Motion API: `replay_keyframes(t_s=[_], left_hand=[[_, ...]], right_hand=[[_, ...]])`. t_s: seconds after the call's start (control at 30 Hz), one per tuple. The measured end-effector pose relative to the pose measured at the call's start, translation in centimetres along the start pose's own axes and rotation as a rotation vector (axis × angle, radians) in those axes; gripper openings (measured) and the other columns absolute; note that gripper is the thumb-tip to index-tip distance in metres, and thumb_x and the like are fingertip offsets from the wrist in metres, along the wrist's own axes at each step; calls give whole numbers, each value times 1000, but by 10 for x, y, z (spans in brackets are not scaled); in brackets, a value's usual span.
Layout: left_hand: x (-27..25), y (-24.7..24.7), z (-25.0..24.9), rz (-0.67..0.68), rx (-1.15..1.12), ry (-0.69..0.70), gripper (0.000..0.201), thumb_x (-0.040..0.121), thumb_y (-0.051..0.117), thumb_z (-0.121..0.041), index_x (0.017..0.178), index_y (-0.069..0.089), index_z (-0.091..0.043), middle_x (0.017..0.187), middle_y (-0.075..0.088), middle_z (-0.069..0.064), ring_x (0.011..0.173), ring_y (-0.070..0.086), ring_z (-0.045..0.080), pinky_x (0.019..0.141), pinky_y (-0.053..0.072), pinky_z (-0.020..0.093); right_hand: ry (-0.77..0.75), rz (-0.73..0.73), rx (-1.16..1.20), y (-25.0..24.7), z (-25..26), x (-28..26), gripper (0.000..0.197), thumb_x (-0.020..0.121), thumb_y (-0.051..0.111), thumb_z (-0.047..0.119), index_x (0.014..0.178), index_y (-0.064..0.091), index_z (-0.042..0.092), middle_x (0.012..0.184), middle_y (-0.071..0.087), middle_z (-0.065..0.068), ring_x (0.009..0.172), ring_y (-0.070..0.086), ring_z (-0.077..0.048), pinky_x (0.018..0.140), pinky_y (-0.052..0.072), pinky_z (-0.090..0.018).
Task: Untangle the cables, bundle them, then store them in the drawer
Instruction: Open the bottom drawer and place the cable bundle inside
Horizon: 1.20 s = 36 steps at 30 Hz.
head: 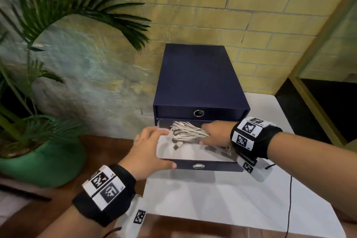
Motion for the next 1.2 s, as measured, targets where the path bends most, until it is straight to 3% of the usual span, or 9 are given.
replay_keyframes(t_s=[0.07,0.13,0.2,0.3,0.47,0.77,0.9,1.0,1.2], left_hand=[[-2,7,6,-64,-44,-27,92,66,82,-44,141,29,-35,146,25,-5,135,27,23,109,24,32],[-3,12,10,-84,-169,-49,95,67,84,-36,142,26,-36,140,33,-11,130,36,17,106,32,30],[-4,16,12,-43,-325,-38,92,71,82,-26,138,21,-45,126,41,-24,117,46,3,92,40,13],[-3,19,13,-4,-432,-14,92,76,79,-20,130,12,-54,114,43,-38,99,48,-14,76,39,0],[-2,21,14,24,-450,2,92,79,76,-19,136,11,-50,121,47,-31,99,50,-17,77,38,-1],[-1,21,15,28,-447,3,97,79,76,-22,147,10,-40,129,46,-25,114,50,-3,90,40,13],[0,21,18,23,-452,13,96,79,76,-24,147,11,-42,136,49,-18,122,50,5,99,44,24],[1,22,20,21,-450,18,96,79,77,-25,144,11,-47,135,50,-18,121,52,6,99,45,26],[2,23,23,16,-442,12,96,78,77,-26,141,10,-53,133,50,-20,120,52,5,95,45,23]], right_hand=[[-3,3,-24,2,2,2,53,89,51,51,121,42,10,117,59,-13,92,52,-26,81,46,-35],[-24,29,-36,7,3,3,69,84,56,56,132,34,12,129,51,-14,109,51,-30,95,45,-41],[-36,71,-52,10,4,1,91,78,58,63,145,17,18,148,32,-13,133,35,-33,108,34,-47],[-64,78,-97,9,7,-9,91,83,43,69,149,3,22,157,18,-9,142,22,-31,114,26,-47],[-138,-199,-499,13,19,-23,71,91,41,56,147,20,18,145,35,-9,131,33,-28,102,35,-42],[-135,-58,-483,-4,32,5,23,90,58,17,109,61,4,112,62,-13,98,62,-32,70,48,-34],[-119,-119,-490,-15,38,8,21,90,49,3,109,58,3,108,64,-13,92,62,-30,63,41,-32],[-141,-213,-354,-15,35,3,36,86,53,1,121,42,3,94,60,-12,69,54,-27,57,36,-34],[-177,-306,-372,-8,28,-12,18,92,47,12,99,63,11,106,63,-7,101,53,-29,71,45,-36]])
Point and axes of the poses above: each hand's wrist, its own x-axis towards the middle knuckle, its own y-axis out of the palm, z = x × y, the point moved 1 cm from there along x, towards the middle knuckle
